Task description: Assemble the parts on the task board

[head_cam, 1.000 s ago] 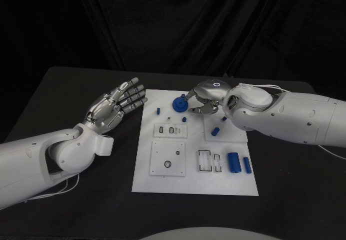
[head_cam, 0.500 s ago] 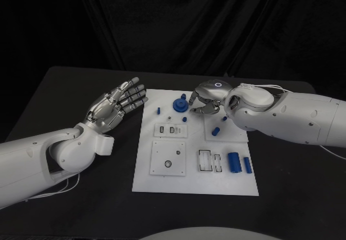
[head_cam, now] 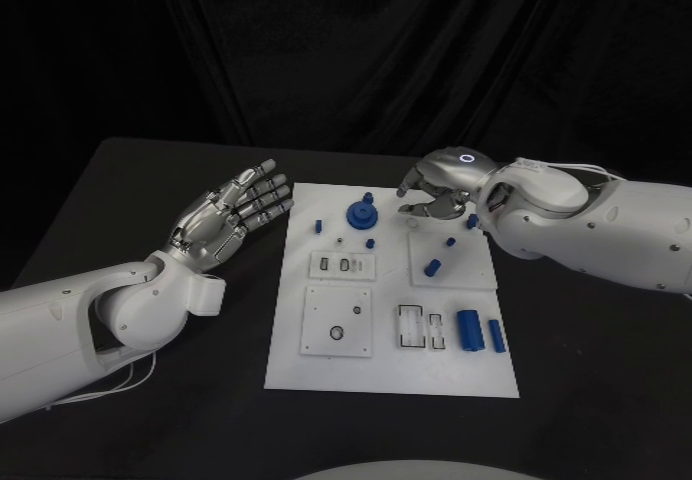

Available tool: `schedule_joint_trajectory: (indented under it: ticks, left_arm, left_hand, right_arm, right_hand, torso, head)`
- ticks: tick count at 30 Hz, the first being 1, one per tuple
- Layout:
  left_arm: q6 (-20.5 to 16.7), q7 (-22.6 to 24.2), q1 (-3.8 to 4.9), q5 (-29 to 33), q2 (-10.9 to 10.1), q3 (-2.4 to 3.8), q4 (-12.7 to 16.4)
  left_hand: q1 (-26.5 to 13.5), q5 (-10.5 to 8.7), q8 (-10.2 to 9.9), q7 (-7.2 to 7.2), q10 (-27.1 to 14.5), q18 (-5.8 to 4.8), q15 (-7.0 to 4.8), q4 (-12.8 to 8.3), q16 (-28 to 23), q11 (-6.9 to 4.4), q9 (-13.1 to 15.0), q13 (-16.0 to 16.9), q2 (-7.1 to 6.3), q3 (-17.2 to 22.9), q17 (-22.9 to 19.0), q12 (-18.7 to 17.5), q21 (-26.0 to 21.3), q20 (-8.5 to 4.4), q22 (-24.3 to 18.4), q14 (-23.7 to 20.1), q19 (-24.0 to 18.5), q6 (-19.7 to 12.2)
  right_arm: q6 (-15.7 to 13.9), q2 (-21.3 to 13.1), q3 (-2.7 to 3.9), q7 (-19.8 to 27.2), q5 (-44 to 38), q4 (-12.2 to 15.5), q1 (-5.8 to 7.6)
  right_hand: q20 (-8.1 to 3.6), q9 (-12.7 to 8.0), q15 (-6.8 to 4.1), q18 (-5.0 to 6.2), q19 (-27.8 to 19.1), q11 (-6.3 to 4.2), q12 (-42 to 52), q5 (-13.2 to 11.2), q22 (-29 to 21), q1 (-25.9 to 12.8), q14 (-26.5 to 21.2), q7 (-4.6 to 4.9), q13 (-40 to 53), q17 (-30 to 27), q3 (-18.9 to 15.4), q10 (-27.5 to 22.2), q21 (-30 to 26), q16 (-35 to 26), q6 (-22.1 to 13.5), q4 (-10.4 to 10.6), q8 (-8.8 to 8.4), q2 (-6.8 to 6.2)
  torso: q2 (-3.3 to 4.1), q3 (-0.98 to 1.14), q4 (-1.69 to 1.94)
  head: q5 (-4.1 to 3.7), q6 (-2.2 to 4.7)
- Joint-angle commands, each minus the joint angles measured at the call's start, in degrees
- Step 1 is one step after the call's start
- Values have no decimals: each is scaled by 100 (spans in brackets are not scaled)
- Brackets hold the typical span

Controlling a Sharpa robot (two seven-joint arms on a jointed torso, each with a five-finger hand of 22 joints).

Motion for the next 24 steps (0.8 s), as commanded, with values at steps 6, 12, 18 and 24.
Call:
schedule_joint_trajectory:
  ticks: [6, 12, 18, 24]
  left_arm:
    - [40, 351, -13, -23, 33, 3, 52]
    - [30, 369, -17, -23, 43, 3, 35]
    - [67, 364, -25, -23, 102, 3, 35]
    - [78, 366, -29, -23, 126, 3, 14]
  left_hand:
    - [-51, 29, 24, 10, -12, -83, 25, -14, 35, 14, 4, 5, 4, 47, 7, 49, 24, 17, 6, -4, 43, 21]
    - [-52, 30, 25, 11, -10, -84, 28, -18, 40, 18, 5, 6, 2, 53, 8, 53, 27, 17, 7, -1, 47, 28]
    - [-54, 31, 25, 10, -15, -85, 30, -20, 39, 19, 4, 5, 2, 57, 8, 51, 26, 17, 7, -2, 47, 20]
    - [-54, 31, 25, 10, -15, -85, 30, -20, 39, 19, 4, 5, 2, 57, 8, 51, 26, 17, 7, -2, 47, 20]
  right_arm:
    - [-246, -839, -2, -268, 474, 572, 257]
    - [-307, -1258, -26, -220, 522, 701, 272]
    - [-479, -1624, -36, -181, 535, 708, 114]
    - [-540, -1776, -40, -177, 541, 582, -54]
  right_hand:
    - [-78, -140, -69, 106, -36, -137, -54, -2, 901, 174, 612, -153, 1431, 1510, 11, 497, -73, 15, -450, -36, -153, -121]
    - [-111, -171, -103, 71, 54, -166, -15, -32, 946, 239, 612, -170, 1473, 1510, 3, 554, 79, 15, -514, -44, -135, -167]
    - [-129, -174, -116, 62, 87, -175, -8, -66, 959, 241, 612, -173, 1481, 1510, -18, 566, 121, 15, -485, -11, -118, -197]
    - [-139, -192, -123, 62, 91, -178, -22, -175, 955, 238, 612, -174, 1466, 1510, -48, 546, 107, 15, -511, 53, -126, -225]
  torso:
    - [-12, 6, -11]
    - [-8, -11, 36]
    - [-15, 6, 35]
    - [-6, 27, 16]
  head:
    - [-87, 82]
    - [-239, 69]
    - [-287, 71]
    - [-267, 54]
